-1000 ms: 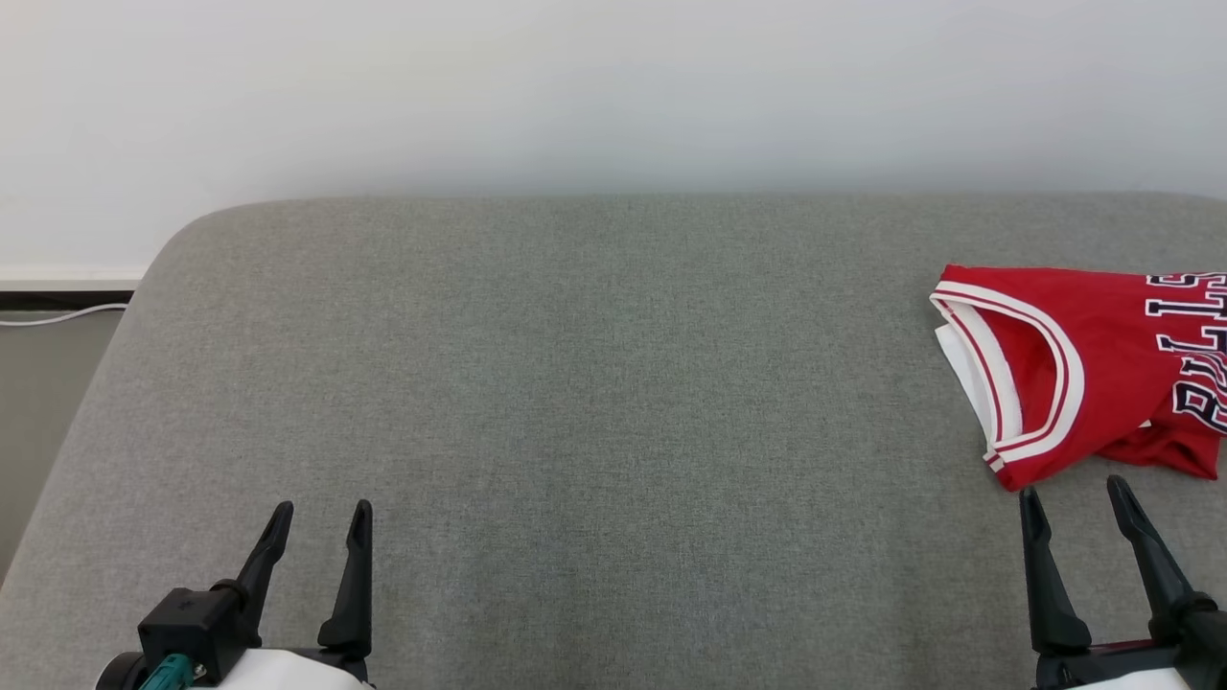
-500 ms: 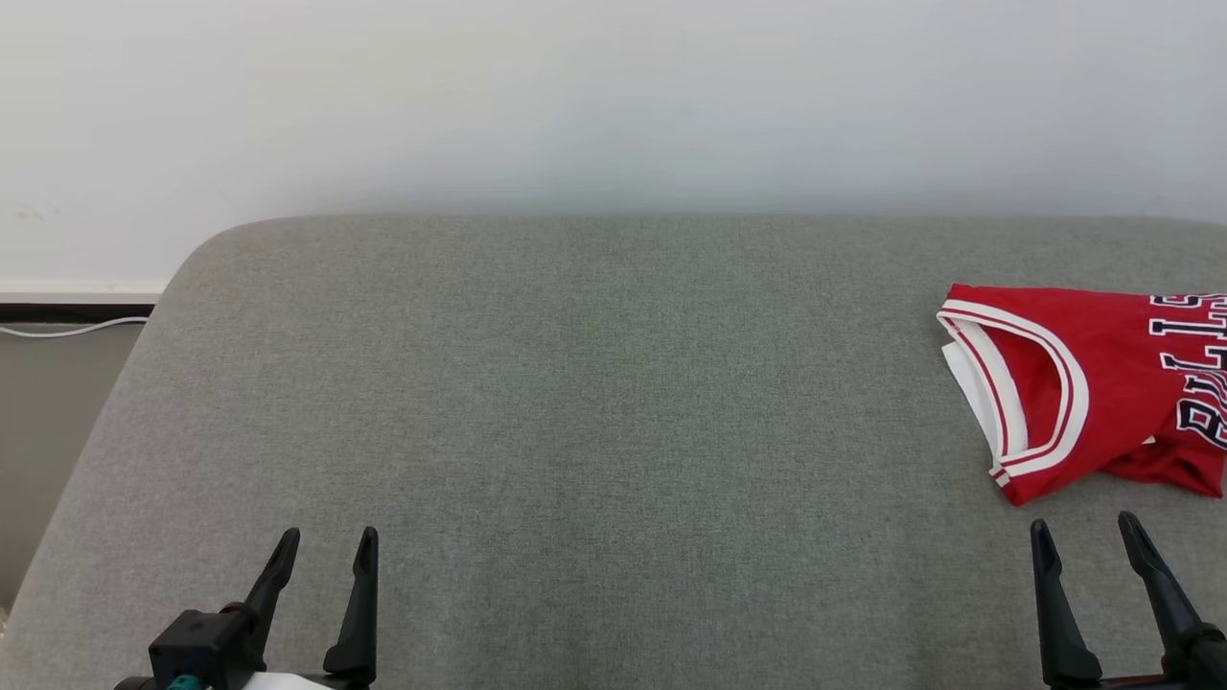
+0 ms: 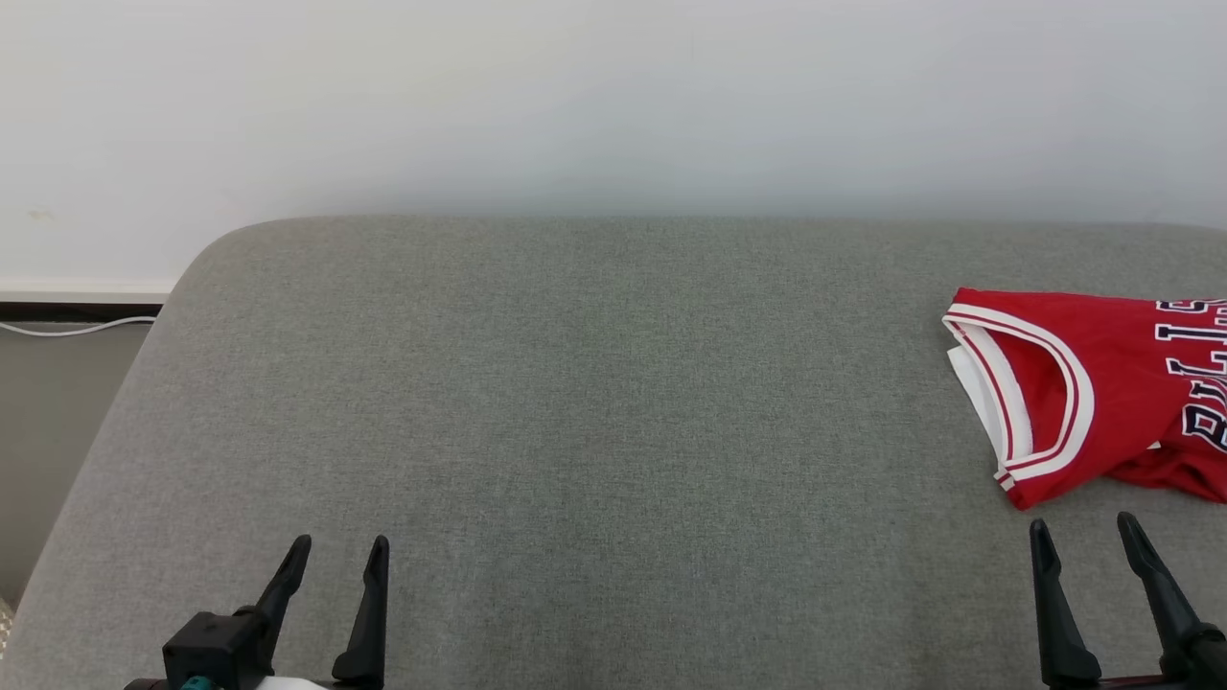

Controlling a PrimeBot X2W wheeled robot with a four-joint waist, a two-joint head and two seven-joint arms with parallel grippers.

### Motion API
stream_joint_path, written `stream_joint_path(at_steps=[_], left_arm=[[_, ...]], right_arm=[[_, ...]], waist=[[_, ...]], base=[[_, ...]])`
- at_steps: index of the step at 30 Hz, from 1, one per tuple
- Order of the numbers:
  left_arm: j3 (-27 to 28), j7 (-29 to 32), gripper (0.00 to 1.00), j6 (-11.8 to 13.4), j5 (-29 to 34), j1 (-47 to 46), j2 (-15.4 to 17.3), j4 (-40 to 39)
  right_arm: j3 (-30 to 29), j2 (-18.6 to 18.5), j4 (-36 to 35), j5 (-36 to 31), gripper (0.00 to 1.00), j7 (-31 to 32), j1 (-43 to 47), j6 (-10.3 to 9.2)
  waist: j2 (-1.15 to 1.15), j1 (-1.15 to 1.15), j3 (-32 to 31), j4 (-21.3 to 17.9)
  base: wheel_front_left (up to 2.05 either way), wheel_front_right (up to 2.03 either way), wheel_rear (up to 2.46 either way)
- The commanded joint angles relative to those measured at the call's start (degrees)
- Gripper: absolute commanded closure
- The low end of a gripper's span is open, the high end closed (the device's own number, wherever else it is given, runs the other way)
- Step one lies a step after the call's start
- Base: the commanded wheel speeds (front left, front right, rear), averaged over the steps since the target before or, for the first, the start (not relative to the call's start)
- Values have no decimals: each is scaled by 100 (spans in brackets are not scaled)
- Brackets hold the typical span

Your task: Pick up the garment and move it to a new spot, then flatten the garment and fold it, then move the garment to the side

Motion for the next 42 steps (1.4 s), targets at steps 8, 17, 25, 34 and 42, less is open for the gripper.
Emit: stream_joint_path(at_steps=[8,17,25,34,42], left_arm=[[-38,34,100,-54,-121,62,-210,196],[212,145,100,-266,-526,-4,-362,319],[435,246,100,-463,-883,-80,-502,451],[690,362,100,-682,-1281,-159,-661,589],[920,467,100,-873,-1633,-226,-805,701]], right_arm=[[28,39,224,220,100,11,0,0],[63,-18,365,917,100,103,-143,0],[92,-56,487,1519,100,183,-272,0],[115,-92,614,2189,100,280,-405,0],[129,-118,726,2779,100,371,-523,0]], waist=[[0,1,-1,2],[0,1,3,-30],[0,0,12,-58],[0,0,19,-89],[0,0,25,-117]], base=[[0,0,0],[0,0,0],[0,0,0],[0,0,0],[0,0,0]])
